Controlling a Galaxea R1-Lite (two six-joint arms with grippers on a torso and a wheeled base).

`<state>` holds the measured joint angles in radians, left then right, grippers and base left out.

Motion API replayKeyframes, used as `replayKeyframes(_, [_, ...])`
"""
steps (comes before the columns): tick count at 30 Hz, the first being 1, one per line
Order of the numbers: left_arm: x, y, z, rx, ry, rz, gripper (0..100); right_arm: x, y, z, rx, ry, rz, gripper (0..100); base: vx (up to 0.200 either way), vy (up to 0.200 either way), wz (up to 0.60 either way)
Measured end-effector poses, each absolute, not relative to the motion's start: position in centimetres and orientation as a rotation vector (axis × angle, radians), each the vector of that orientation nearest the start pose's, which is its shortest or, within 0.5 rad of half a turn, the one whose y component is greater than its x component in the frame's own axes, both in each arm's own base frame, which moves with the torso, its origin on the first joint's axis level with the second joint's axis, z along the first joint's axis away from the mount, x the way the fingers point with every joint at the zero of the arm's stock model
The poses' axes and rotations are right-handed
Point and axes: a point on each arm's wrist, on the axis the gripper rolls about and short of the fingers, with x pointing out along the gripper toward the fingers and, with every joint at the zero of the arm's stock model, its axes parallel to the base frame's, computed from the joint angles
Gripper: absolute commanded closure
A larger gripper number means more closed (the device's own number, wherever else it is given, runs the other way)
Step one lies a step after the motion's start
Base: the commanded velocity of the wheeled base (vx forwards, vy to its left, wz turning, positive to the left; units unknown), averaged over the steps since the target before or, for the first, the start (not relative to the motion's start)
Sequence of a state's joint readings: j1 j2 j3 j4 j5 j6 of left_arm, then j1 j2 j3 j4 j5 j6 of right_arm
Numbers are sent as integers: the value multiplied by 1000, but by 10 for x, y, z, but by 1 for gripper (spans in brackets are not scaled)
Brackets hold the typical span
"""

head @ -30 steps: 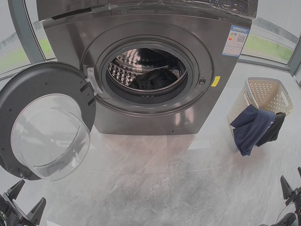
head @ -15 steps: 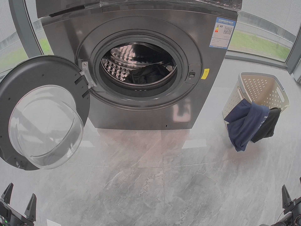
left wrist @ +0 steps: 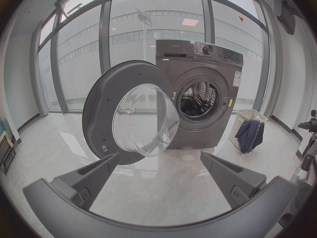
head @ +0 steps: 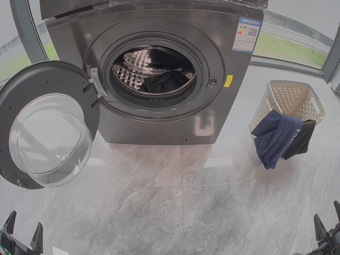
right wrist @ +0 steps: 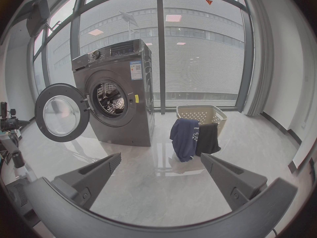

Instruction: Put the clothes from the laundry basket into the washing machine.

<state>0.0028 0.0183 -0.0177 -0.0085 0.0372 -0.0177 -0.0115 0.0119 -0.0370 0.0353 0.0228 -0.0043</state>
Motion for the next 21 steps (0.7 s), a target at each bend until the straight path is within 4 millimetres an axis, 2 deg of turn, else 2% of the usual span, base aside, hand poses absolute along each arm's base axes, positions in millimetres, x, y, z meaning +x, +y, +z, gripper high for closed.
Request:
replayKeyframes(5, [-23,1,81,-29,-9,27,0,-25,-2,82,-18,16,-119,0,0,-160,0])
replayKeyframes(9, [-23,1,81,-42,-6,19,0,-25,-3,82,-23,23,-156,0,0,-200,0])
replayKeyframes(14, [-23,1,81,-45,-5,19,0,-25,-1,83,-27,18,-83,0,0,-200,0])
replayKeyframes(21, [-23,1,81,-46,-5,18,0,-25,-2,82,-15,14,-87,0,0,-200,0])
